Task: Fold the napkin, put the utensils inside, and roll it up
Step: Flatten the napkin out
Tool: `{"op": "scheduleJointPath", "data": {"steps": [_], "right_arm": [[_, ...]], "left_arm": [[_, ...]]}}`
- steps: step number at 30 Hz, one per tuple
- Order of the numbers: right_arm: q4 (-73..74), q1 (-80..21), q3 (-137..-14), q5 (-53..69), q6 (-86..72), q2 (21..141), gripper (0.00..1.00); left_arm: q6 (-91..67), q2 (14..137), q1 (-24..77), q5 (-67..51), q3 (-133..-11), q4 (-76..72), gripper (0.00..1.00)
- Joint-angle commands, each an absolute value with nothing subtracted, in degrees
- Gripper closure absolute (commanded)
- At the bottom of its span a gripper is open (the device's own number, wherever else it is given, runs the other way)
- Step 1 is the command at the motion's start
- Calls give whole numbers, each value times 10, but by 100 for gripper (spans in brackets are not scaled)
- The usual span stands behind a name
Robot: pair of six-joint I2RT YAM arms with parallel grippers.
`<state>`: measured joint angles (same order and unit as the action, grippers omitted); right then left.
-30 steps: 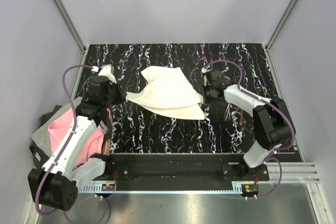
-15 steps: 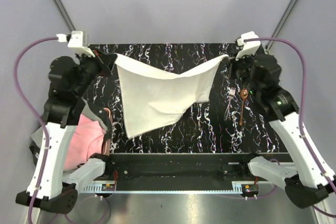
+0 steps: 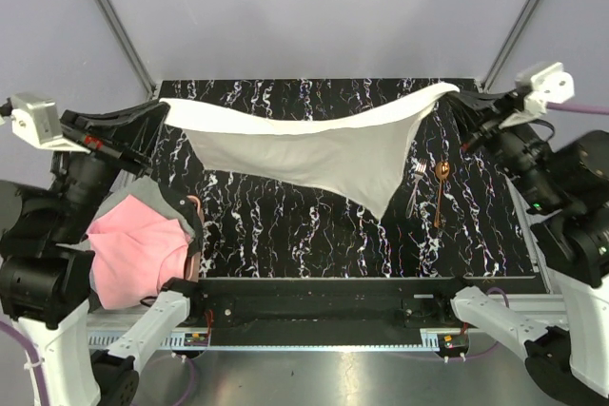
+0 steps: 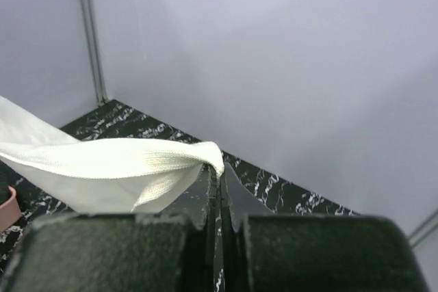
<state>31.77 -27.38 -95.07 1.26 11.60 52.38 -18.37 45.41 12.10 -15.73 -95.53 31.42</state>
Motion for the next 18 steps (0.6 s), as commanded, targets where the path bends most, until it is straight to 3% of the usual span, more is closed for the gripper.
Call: {"op": "scheduleJointPath", "data": {"steps": [1,8,12,18], "right_arm": [[326,-279,-974,62,107,515,100],[245,-277,-892,-22,136,561,100],[192,-263,-853,-30,168,694,100],[89,-177,-877,76,152,939,100]], "left_arm": [[-214,450,120,-179,-973,322,100],[-183,511,120,-20,-898,305,100],[-182,607,90,-21,-817,251,100],[-207,817,14,-42,-790,192,100]]}}
